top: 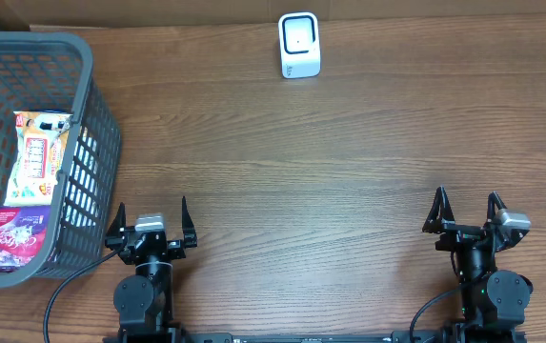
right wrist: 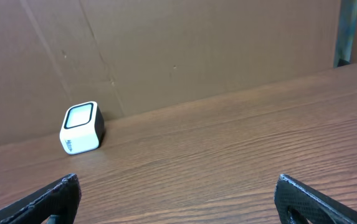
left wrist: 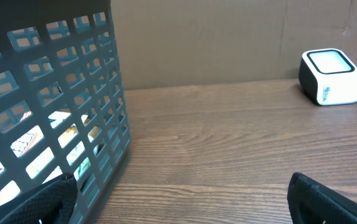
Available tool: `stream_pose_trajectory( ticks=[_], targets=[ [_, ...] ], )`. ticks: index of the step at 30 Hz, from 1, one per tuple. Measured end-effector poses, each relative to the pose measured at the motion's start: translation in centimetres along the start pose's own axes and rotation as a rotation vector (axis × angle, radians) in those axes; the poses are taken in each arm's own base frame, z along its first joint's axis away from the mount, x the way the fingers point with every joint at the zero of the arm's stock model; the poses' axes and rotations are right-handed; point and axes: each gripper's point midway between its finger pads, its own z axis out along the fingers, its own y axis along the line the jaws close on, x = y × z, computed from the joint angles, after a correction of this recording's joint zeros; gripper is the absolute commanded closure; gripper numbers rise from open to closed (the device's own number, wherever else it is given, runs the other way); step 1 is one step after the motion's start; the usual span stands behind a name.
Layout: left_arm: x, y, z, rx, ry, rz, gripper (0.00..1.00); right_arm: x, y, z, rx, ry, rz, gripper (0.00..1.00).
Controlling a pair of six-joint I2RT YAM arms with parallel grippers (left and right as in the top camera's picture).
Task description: Scan the item barcode
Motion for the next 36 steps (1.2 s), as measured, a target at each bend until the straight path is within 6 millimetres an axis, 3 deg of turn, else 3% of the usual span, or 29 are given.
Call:
stream_pose_trajectory(
  ticks=[6, 36],
  targets=[
    [0.0, 0.0, 0.0, 0.0, 0.0, 0.0, 0.0, 0.2, 0.9, -0.01, -0.038, 0.008, -0.001, 0.0],
    [0.0, 0.0, 0.0, 0.0, 0.0, 0.0, 0.0, 0.2, 0.91, -0.01, -0.038, 0.009, -0.001, 0.0]
  ],
)
